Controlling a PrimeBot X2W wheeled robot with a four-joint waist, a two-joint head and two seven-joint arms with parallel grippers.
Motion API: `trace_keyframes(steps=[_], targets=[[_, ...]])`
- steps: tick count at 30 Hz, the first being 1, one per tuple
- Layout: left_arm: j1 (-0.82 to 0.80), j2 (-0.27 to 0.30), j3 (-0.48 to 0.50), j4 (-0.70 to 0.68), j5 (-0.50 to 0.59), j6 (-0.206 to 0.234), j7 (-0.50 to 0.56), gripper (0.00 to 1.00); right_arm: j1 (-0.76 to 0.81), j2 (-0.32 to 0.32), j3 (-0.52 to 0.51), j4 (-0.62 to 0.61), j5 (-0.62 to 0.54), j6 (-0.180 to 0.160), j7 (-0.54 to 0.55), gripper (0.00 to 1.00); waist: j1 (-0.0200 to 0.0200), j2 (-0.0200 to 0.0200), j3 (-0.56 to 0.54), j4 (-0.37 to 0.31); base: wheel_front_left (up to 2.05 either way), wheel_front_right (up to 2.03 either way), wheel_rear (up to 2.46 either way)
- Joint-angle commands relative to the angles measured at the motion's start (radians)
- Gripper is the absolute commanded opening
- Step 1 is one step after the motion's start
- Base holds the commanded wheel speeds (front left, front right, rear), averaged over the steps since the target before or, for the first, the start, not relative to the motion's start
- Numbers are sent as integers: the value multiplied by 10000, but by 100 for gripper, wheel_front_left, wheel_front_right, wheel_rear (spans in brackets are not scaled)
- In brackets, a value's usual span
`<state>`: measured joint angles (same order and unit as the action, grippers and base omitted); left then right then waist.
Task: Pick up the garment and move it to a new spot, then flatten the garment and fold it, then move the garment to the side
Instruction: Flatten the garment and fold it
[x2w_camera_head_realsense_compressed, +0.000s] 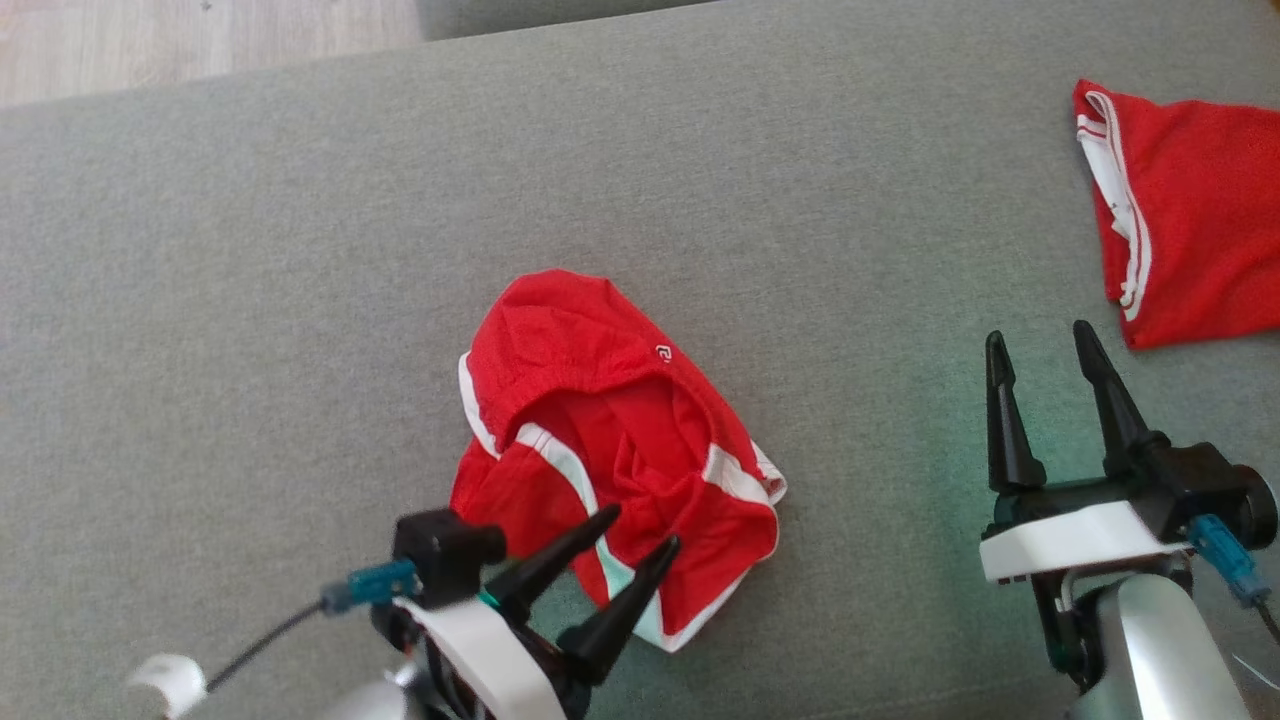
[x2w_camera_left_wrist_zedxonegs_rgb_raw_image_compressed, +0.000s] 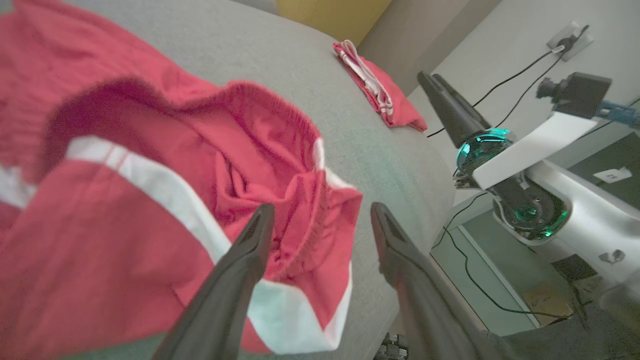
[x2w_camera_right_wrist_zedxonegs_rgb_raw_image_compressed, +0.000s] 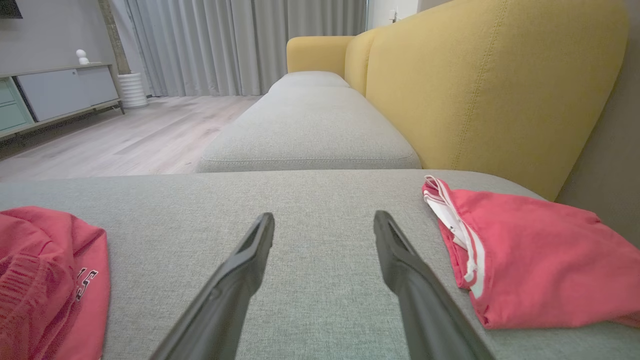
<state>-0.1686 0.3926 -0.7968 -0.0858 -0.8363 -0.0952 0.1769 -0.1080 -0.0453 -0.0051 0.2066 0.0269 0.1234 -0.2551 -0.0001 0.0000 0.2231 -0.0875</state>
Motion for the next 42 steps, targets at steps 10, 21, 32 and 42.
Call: trace_keyframes(steps=[10, 21, 32, 42], targets=[[-1421, -84, 295, -609, -37, 350, 1078, 100, -101, -49, 420, -264, 278, 73, -67, 100, 1, 0, 68, -475, 0, 0, 0], [-2420, -622, -131, 1646, 479, 373, 1465, 100, -116, -49, 415, -258, 376, 73, -67, 100, 1, 0, 204, -1038, 0, 0, 0], [-3003, -1056, 326, 2137, 81, 328, 1108, 0, -225, -49, 576, -228, 531, 73, -67, 100, 1, 0, 242, -1330, 0, 0, 0], [-5666, -1127, 2699, 2388, -655, 644, 318, 0, -408, -49, 784, -245, 710, 73, -67, 100, 1, 0, 366, -1904, 0, 0, 0]])
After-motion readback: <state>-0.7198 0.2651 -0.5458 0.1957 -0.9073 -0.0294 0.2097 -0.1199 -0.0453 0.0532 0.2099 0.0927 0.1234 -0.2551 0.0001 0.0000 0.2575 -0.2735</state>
